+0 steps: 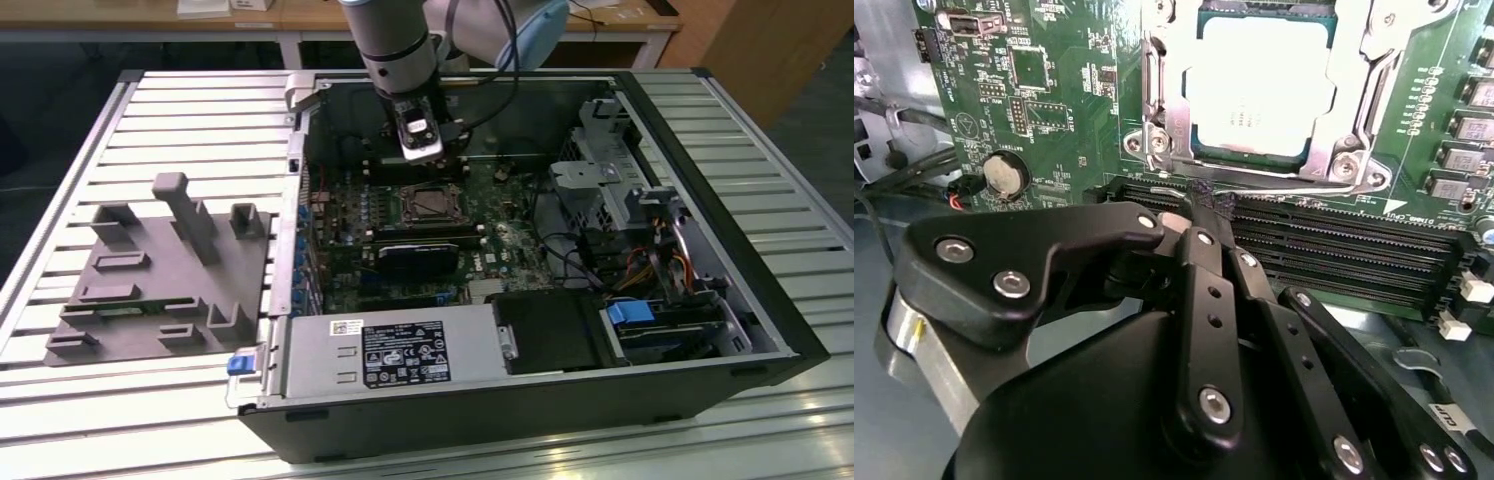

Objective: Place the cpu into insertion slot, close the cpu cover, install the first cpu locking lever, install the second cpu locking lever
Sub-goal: 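Install the first cpu locking lever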

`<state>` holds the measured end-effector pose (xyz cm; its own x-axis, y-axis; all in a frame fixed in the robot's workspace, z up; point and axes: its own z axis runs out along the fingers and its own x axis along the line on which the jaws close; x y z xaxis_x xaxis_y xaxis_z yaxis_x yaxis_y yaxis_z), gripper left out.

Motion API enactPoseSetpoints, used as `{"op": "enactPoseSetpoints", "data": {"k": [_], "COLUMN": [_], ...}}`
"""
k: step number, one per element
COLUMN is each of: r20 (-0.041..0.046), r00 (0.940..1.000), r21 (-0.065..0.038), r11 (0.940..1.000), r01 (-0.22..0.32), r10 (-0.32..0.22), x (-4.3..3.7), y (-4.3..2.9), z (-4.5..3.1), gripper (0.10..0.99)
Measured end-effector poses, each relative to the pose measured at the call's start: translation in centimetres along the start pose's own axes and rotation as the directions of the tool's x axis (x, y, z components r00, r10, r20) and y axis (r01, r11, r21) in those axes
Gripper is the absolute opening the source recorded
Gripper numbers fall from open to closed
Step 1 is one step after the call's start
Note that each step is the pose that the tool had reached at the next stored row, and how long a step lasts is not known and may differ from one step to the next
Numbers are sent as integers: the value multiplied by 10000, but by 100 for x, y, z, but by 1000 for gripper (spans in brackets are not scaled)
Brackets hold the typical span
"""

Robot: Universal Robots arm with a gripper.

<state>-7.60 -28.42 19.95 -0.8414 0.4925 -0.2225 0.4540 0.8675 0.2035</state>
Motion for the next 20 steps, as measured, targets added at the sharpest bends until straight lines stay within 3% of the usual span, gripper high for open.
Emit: {"op": "enactPoseSetpoints", "data": {"k": [20], "r20": [82], "r00": [9998], "r21": [169], "r11": [9997], "r01": [155], "r10": [-156], "x": [-11], "y": [1], "z": [57], "gripper": [106]}}
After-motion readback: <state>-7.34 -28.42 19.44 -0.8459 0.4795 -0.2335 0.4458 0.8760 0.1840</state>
